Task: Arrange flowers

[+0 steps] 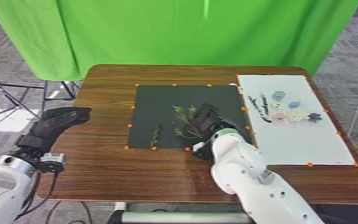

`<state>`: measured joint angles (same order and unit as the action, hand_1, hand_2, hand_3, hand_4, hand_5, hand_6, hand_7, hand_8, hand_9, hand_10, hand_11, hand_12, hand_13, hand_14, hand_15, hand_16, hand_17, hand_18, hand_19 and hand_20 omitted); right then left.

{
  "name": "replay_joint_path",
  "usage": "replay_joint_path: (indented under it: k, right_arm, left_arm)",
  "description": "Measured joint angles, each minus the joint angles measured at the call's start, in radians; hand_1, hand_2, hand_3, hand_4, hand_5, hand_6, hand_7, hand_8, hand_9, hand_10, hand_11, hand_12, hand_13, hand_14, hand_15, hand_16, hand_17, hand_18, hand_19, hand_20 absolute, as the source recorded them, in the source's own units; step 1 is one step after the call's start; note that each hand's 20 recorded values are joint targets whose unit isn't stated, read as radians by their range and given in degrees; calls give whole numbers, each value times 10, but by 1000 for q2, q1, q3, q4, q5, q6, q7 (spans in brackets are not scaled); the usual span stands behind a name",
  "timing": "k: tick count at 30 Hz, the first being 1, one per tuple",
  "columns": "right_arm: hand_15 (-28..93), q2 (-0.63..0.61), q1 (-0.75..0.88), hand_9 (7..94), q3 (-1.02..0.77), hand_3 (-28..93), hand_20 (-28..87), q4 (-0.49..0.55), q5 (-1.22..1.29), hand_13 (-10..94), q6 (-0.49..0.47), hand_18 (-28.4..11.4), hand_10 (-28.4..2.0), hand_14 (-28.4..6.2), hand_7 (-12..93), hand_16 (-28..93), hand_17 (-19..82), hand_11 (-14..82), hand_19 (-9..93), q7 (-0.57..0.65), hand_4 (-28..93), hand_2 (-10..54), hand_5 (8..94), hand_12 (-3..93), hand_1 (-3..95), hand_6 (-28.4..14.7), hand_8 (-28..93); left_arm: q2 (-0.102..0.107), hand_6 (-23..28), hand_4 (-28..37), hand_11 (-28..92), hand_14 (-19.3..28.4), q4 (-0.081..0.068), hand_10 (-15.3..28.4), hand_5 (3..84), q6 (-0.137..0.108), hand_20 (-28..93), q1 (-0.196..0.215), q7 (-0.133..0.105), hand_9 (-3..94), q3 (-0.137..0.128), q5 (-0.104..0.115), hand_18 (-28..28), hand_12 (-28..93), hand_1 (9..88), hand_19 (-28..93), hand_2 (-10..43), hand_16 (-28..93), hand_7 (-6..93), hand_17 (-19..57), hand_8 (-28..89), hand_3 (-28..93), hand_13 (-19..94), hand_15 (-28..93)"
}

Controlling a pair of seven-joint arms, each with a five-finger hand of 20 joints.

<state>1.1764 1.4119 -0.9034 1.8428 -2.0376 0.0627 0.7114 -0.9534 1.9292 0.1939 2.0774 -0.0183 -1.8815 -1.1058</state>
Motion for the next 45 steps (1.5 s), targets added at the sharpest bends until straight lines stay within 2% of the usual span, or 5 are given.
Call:
replay_joint_path:
  k: [7, 15, 25, 45]
  right_arm:
    - [614, -2, 1, 937, 10, 458, 325, 0, -26, 937, 72, -54, -123, -15, 189, 167, 763, 289, 908, -16, -110, -37, 833, 175, 614, -52, 180]
    - [617, -5, 1, 937, 14, 464, 340, -1, -36, 937, 97, -56, -130, -12, 211, 168, 763, 314, 906, -33, -99, -94, 832, 180, 632, -48, 190]
    - [624, -8, 2, 937, 17, 462, 343, -2, -45, 937, 133, -54, -130, -8, 235, 168, 763, 338, 911, -46, -101, -95, 832, 180, 636, -44, 197]
    - [618, 0, 8, 937, 24, 451, 332, -4, -4, 937, 135, -52, -133, -11, 243, 167, 764, 337, 909, -48, -78, -95, 830, 178, 601, -46, 188]
  left_arm:
    - [0, 48, -150, 200, 183, 0, 137, 479, 1, 175, -2, 1, 446, 1, 0, 139, 121, 325, 71, -65, 29, 149, 30, -60, 609, 340, 176]
    - [0, 47, -149, 199, 182, -1, 137, 478, 2, 176, -2, 2, 445, 1, 0, 139, 121, 326, 72, -67, 29, 151, 30, -61, 609, 340, 176]
    - [1, 48, -148, 199, 182, -1, 137, 478, 3, 176, -2, 3, 445, 1, 0, 139, 121, 327, 71, -67, 29, 150, 29, -61, 607, 340, 175]
    - [1, 47, -147, 198, 182, -1, 137, 478, 5, 176, -3, 4, 445, 2, 0, 139, 121, 326, 70, -67, 30, 150, 29, -60, 607, 339, 175]
